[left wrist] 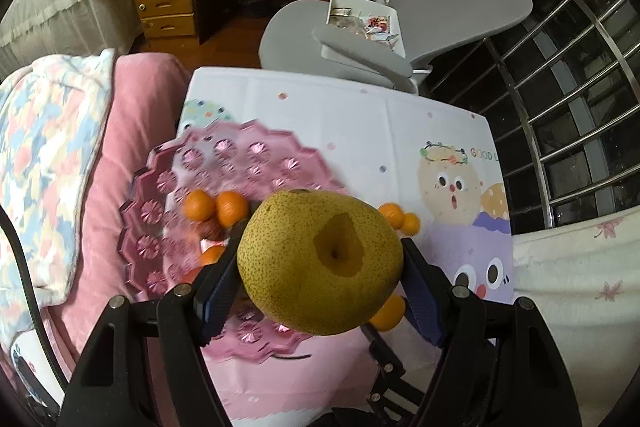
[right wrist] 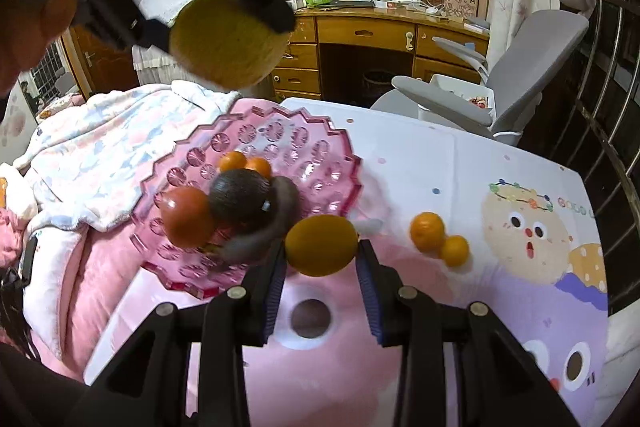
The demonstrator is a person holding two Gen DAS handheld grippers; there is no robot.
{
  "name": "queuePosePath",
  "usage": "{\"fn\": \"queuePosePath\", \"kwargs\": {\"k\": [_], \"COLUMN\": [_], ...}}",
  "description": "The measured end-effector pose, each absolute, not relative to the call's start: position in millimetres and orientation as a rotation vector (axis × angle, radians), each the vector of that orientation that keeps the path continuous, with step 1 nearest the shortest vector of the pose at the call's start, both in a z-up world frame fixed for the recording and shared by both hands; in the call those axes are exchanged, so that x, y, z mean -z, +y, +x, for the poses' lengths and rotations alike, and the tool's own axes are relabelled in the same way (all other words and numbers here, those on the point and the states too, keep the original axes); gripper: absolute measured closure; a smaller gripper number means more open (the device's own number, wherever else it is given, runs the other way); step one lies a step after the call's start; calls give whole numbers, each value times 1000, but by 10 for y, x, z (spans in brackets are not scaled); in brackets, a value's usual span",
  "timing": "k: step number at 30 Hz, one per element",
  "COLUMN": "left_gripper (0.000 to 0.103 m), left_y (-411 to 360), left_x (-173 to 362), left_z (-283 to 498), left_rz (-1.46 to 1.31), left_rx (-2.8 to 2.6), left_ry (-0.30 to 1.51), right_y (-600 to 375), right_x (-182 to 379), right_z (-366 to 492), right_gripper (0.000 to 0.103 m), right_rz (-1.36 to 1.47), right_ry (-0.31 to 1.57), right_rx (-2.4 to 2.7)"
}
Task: Organize fruits
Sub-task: 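Carry the pear and small mandarin over the pink bowl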
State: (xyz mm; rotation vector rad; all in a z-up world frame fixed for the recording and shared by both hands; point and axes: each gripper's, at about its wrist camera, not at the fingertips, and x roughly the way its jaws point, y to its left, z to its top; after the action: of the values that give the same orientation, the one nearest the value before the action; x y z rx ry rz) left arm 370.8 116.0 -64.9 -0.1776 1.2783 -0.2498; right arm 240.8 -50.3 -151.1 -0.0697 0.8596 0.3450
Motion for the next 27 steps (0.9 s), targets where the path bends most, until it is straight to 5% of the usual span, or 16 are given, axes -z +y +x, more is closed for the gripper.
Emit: {"fn": "queuePosePath", "kwargs": {"k": [27], "left_gripper": [29], "left_y": [2231], "left_x": [1619], "left_z": [3493], "left_rz": [-82], "left_rx": [289], "left_ry": [1357], "right_y": [468], "right_x": [1935], "right_z": [2310], "right_gripper": [67], "right_rz": [141], "right_ry": [989], "right_rx": [-224]}}
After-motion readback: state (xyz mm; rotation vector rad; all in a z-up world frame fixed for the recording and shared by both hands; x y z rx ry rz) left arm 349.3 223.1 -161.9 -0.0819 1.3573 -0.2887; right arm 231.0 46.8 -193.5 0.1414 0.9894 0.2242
